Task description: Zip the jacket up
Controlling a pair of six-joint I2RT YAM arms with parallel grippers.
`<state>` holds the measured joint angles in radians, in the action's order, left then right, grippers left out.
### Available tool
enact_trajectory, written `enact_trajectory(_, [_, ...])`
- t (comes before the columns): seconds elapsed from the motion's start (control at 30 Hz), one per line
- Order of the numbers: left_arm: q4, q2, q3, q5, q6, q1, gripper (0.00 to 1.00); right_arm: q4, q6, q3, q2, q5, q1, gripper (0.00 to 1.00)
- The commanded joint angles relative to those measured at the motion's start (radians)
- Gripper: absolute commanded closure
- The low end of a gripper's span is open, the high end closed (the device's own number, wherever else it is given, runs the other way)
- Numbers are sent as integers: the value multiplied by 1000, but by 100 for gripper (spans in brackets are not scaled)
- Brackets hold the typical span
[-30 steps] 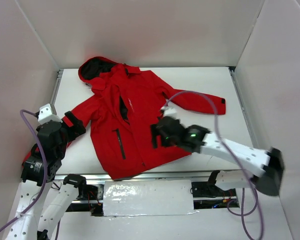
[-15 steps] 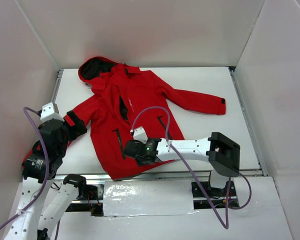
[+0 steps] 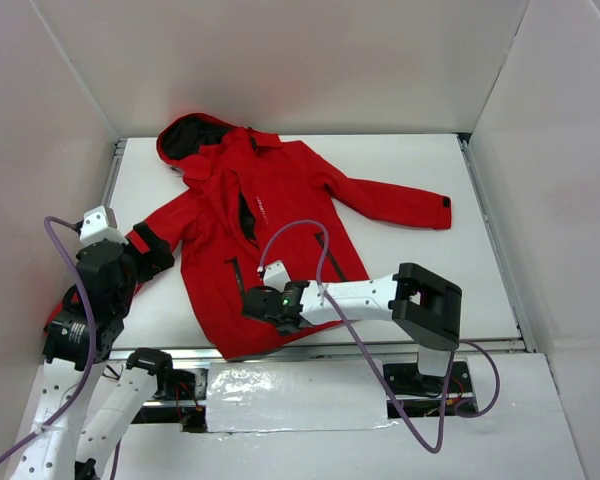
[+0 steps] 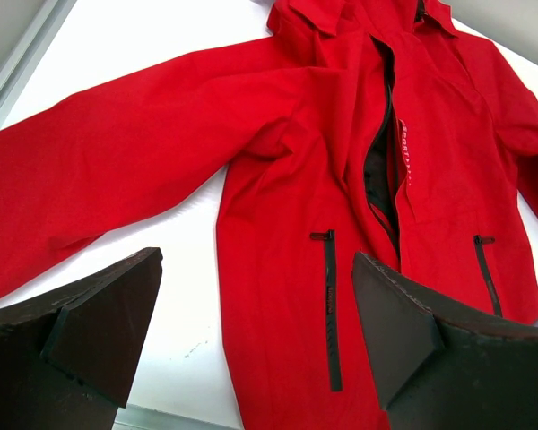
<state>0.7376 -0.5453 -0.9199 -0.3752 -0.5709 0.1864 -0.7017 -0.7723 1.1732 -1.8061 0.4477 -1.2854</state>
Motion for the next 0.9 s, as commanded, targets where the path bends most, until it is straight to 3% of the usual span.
enact_trajectory(0.0, [-44,7,9,13,31,-5,1,25,-24,16,-1,19,-8,59])
enact_trajectory(0.1, [-47,5,9,16,32,-5,1,37,-25,0,24,22,-8,62])
enact_trajectory(0.17, [-47,7,9,18,32,-5,1,42,-25,-7,33,31,-8,70])
enact_trajectory(0.3, [-49,7,10,18,32,-5,1,33,-38,-15,31,46,-5,100])
enact_trajectory(0.53, [-56,-4,12,42,34,-4,1,97,-36,-76,170,26,9,100])
enact_trajectory(0.63, [-67,-19,10,163,16,-4,1,198,-27,-153,290,-44,47,100])
enact_trajectory(0.73, [-160,-30,93,437,-29,-2,1,315,-28,-250,423,-116,90,100])
enact_trajectory(0.77, [-206,-31,134,608,-88,-2,1,377,-28,-300,457,-138,110,100])
enact_trajectory(0.8, [-272,-34,183,701,-124,-1,1,402,-33,-322,485,-158,122,100])
enact_trajectory(0.87, [-537,-35,362,847,-271,5,13,453,-36,-377,562,-222,147,100])
